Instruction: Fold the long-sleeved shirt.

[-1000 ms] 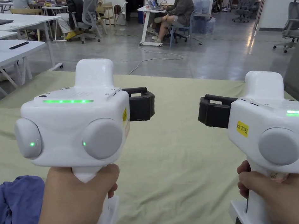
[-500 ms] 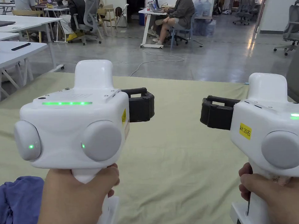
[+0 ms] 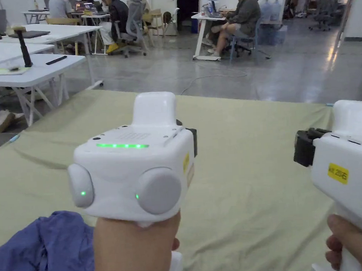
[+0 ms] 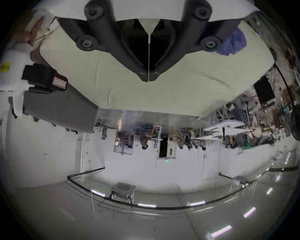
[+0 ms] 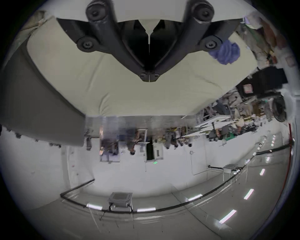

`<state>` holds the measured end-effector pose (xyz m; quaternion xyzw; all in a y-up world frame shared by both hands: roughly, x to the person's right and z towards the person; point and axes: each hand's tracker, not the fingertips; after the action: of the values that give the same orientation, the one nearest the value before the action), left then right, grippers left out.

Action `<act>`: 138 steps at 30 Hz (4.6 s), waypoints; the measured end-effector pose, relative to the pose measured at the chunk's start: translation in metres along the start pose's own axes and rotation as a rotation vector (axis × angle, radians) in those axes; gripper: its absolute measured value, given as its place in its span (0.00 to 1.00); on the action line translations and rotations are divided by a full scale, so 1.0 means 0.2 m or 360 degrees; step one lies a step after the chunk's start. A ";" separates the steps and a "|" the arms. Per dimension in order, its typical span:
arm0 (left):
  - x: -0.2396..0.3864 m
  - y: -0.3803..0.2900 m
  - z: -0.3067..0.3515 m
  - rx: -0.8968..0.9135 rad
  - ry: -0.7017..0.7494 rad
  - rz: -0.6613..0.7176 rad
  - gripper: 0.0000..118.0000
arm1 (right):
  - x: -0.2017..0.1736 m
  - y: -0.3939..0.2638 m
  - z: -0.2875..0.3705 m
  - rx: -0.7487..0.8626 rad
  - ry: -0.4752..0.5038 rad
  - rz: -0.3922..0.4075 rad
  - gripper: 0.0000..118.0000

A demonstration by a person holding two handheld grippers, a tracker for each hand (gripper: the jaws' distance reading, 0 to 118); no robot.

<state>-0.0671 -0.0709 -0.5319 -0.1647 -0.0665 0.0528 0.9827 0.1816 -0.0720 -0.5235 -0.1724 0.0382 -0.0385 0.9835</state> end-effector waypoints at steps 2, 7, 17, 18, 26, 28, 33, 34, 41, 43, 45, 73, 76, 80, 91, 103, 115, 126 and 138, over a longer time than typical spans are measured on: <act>0.03 -0.02 -0.01 0.0092 0.0070 -0.0097 0.00 | -0.04 -0.02 -0.01 0.0051 -0.0051 0.0020 0.00; -0.25 -0.05 0.04 0.0113 0.0083 0.0036 0.00 | -0.27 -0.04 -0.12 0.0032 -0.0025 0.0125 0.00; -1.28 -0.27 0.17 -0.0204 0.0849 0.0156 0.02 | -0.85 -0.25 -0.15 -0.0168 0.0995 0.0221 0.00; -1.33 -0.31 0.13 -0.0235 0.0838 0.0179 0.17 | -0.84 -0.27 -0.16 -0.0182 0.1003 0.0224 0.00; -1.51 -0.70 -0.55 -0.0562 0.0650 0.0292 0.95 | -0.67 -0.33 -0.28 -0.0327 0.0871 0.0238 0.00; -1.53 -0.82 -0.73 -0.0688 0.0675 0.0269 0.95 | -0.62 -0.33 -0.30 -0.0344 0.0819 0.0243 0.00; -1.59 -1.14 -1.06 -0.1084 0.0879 0.0177 0.82 | -0.51 -0.34 -0.31 -0.0365 0.0703 0.0259 0.00; -1.62 -1.18 -1.11 -0.1216 0.0988 0.0216 0.64 | -0.47 -0.34 -0.30 -0.0361 0.0691 0.0248 0.00; -1.43 -0.59 -0.89 -0.0751 0.0428 0.0541 0.11 | -0.27 -0.19 -0.21 -0.0214 0.0768 -0.0114 0.00; -1.21 -0.35 -0.81 -0.0625 0.0320 0.0371 0.11 | -0.19 -0.12 -0.14 -0.0088 0.0798 -0.0171 0.00; -0.94 -0.14 -0.70 -0.0465 0.0184 0.0228 0.11 | -0.11 -0.05 -0.06 0.0037 0.0791 -0.0189 0.00; 0.89 -1.20 -1.22 -0.1342 -0.0519 0.0004 0.57 | 0.68 -0.38 0.26 -0.0196 0.0175 -0.0346 0.00; 0.73 -0.87 -1.00 -0.1002 -0.0695 0.0111 0.68 | 0.64 -0.36 0.25 -0.0183 0.0227 -0.0361 0.00; 0.42 -0.63 -0.71 -0.0614 -0.0695 0.0010 0.72 | 0.60 -0.40 0.18 -0.0230 0.0268 -0.0350 0.00; -0.07 -1.04 -0.86 -0.1154 -0.0393 0.0025 0.00 | 0.53 -0.73 -0.12 -0.0629 0.0199 -0.0461 0.00; 0.33 -0.94 -2.27 -0.1192 -0.0198 -0.0452 0.96 | 0.62 -0.90 -0.25 -0.0837 0.0104 -0.0530 0.00; 0.45 -0.87 -2.00 -0.1137 -0.0461 -0.0650 0.00 | 0.78 -0.95 -0.60 -0.0959 0.0050 -0.0492 0.98; 0.08 -0.39 -1.61 -0.0935 -0.0502 -0.0207 0.00 | 0.69 -0.93 -0.77 -0.1241 0.0064 -0.0320 0.07; -0.31 0.75 -1.27 -0.0322 -0.0300 0.0000 0.00 | 0.53 0.60 -0.76 -0.0551 0.0027 0.0449 0.06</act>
<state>-0.1035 -0.0182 -0.8271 -0.2574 -0.1636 0.0610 0.9504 0.2819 -0.0199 -0.7141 -0.3314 0.0761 0.1051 0.9345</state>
